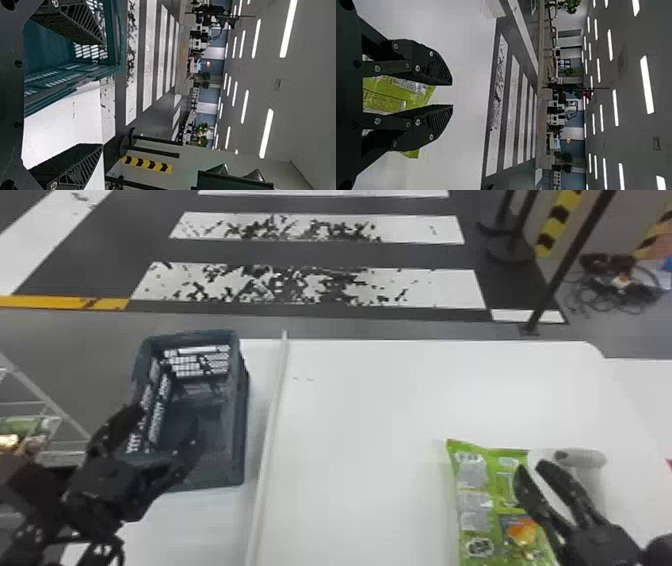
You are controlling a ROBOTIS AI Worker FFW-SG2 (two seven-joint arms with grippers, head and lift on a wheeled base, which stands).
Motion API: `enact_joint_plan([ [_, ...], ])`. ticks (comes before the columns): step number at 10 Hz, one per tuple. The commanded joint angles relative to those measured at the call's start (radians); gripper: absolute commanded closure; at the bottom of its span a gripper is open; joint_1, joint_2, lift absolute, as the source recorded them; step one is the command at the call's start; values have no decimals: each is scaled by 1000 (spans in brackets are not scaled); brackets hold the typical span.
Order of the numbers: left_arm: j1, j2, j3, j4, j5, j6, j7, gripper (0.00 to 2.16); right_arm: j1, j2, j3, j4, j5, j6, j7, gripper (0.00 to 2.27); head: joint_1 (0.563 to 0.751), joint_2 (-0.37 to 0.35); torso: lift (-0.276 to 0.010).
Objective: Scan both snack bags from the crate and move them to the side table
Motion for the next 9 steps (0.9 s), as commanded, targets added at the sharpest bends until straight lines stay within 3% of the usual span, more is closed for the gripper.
enact_joint_plan([
  [1, -4, 3, -4, 5, 0, 0, 0, 70, 6, 0, -63, -63, -15, 100, 14, 33, 695, -8, -29],
  [3, -7, 7, -4, 11, 0, 0, 1, 70, -39, -3, -149, -55, -18, 238, 58, 49, 695, -53, -29],
  [4, -7, 10, -4, 14, 2, 0, 0, 70, -63, -23, -172, -29, -13, 284, 58, 53, 695, -89, -29],
  [7, -7, 10, -6, 17, 2, 0, 0, 70, -146, -74, -208, 101, -20, 363, 78, 53, 695, -169, -29],
  [9, -4, 9, -6, 20, -12, 3, 0, 70, -206, -83, -208, 178, 2, 373, 85, 53, 695, -210, -29],
])
